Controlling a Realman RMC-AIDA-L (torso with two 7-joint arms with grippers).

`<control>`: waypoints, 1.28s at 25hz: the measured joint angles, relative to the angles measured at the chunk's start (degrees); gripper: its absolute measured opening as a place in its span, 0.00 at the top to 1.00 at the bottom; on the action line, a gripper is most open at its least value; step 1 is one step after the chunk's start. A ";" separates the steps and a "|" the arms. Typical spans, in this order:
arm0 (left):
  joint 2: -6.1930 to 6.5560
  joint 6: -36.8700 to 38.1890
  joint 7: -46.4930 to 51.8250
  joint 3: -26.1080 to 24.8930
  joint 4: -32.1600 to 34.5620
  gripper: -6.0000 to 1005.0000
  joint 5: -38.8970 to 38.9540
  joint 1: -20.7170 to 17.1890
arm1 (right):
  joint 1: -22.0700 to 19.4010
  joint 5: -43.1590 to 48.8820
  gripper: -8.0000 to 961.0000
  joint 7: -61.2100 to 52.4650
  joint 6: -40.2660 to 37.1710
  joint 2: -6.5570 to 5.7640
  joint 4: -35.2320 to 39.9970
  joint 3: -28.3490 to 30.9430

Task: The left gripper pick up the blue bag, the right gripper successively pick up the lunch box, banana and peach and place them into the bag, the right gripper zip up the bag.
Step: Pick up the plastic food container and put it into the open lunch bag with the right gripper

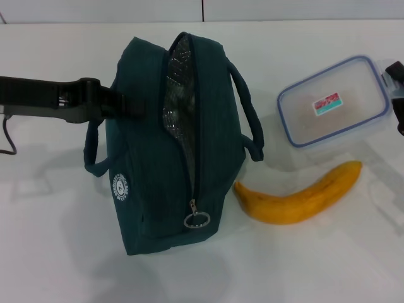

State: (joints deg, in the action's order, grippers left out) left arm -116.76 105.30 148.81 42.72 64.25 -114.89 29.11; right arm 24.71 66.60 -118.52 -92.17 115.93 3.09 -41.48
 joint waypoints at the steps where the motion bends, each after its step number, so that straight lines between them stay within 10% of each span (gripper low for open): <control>1: 0.00 0.00 -0.03 0.00 0.00 0.96 0.00 0.02 | 0.03 -0.13 0.89 -0.05 -0.28 0.02 -0.03 0.00; 32: -0.15 -0.01 -2.57 0.16 -1.49 0.96 0.02 0.18 | 0.25 -0.98 0.89 2.07 2.83 0.26 -2.88 -1.40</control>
State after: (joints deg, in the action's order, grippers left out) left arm -116.91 105.29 146.24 42.88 62.75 -114.86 29.29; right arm 24.95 65.63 -116.45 -89.34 116.19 0.21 -42.88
